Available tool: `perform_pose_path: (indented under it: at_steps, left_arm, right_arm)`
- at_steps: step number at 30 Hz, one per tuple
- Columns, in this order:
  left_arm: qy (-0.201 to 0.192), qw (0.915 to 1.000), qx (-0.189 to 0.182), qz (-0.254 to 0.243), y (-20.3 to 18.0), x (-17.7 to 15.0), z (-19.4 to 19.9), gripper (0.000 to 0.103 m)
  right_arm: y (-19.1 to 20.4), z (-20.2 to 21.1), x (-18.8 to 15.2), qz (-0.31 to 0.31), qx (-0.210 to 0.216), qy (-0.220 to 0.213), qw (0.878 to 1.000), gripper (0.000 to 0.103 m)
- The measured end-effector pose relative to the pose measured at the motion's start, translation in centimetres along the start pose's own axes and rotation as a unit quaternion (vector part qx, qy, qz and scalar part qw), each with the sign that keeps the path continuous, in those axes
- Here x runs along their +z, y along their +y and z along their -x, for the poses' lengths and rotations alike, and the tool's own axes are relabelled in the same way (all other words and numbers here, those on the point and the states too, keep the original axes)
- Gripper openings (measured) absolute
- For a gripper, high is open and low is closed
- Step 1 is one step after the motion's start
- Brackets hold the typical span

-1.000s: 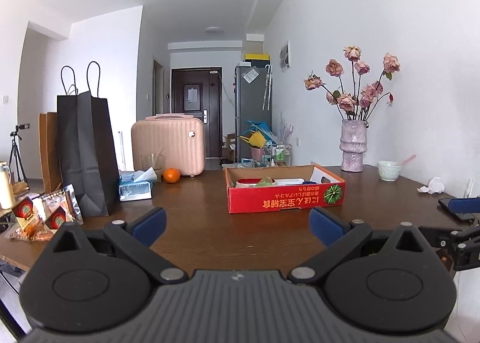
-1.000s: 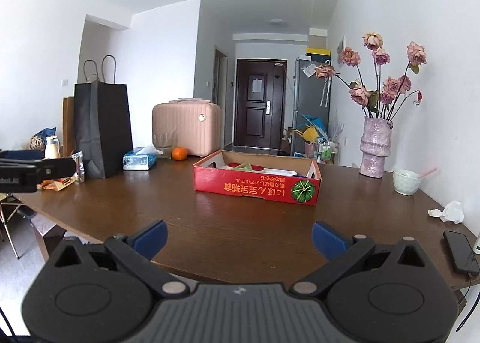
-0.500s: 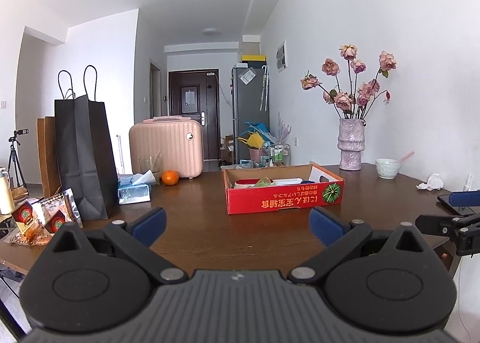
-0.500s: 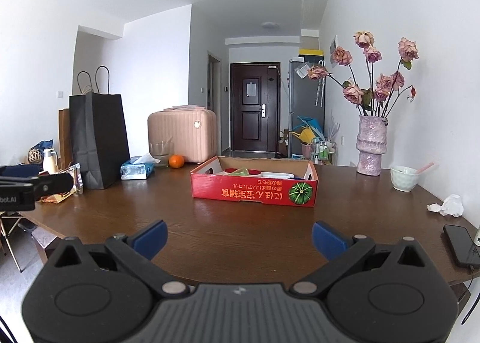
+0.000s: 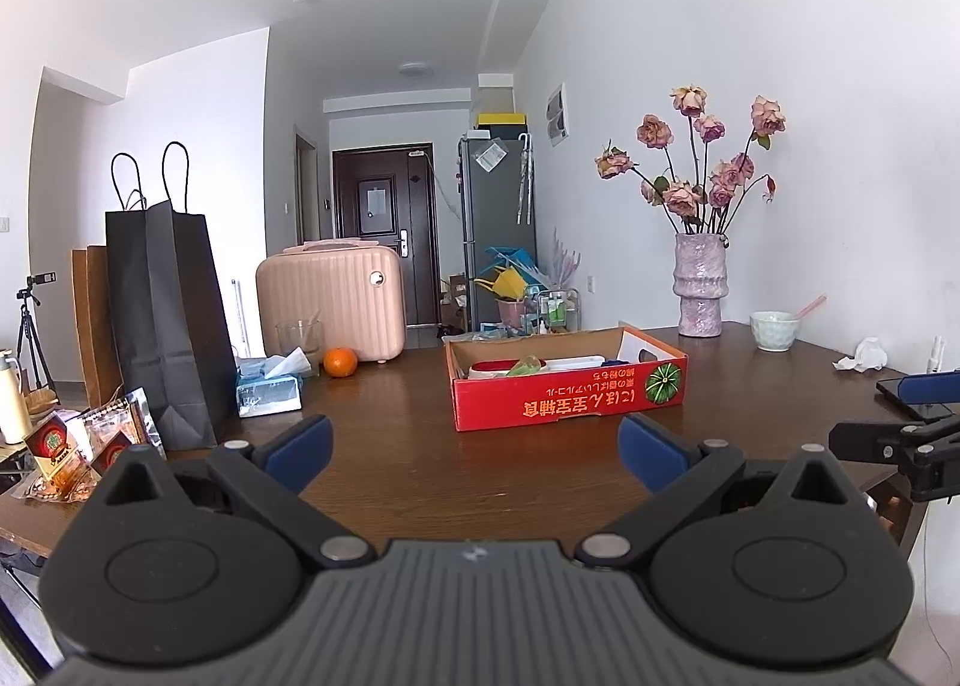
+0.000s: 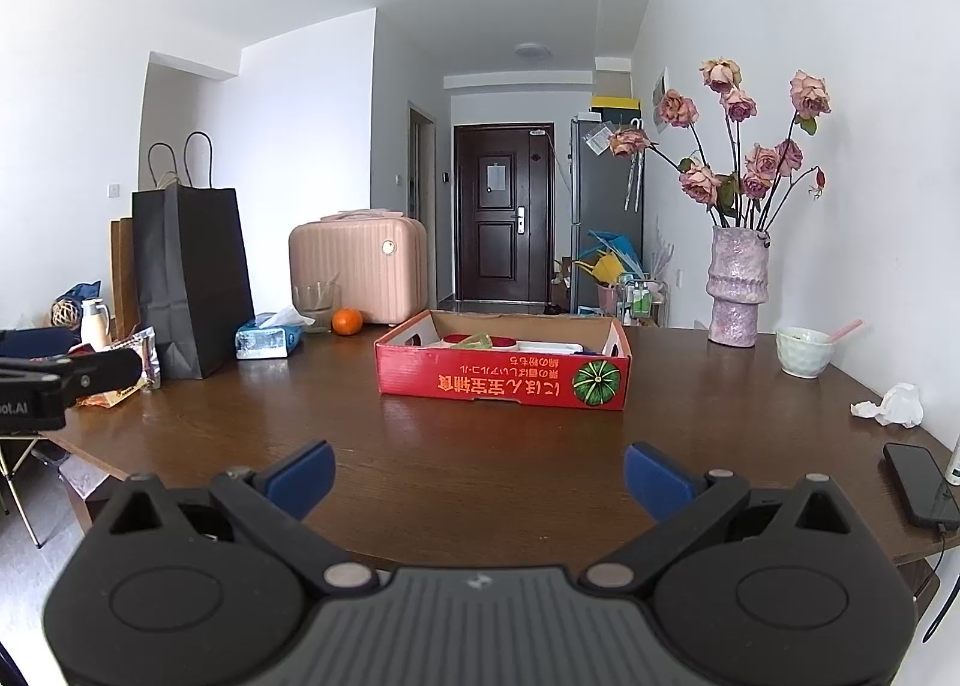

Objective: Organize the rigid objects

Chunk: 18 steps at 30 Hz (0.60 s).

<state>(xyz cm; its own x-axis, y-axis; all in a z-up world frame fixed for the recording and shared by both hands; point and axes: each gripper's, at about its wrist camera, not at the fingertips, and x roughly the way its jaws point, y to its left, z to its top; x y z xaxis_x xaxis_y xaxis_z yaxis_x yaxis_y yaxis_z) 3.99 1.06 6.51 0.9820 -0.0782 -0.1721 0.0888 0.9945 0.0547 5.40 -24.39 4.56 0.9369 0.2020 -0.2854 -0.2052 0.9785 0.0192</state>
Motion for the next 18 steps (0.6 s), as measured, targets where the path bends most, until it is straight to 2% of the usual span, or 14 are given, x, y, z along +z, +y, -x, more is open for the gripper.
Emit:
perform_pose_path:
  at_steps: [18]
  left_arm:
    - [0.004, 1.0000, -0.006, 0.000, 0.10, -0.16, -0.18, 0.103]
  right_arm:
    - [-0.31, 0.04, -0.07, -0.003, -0.001, -0.003, 1.000, 0.103]
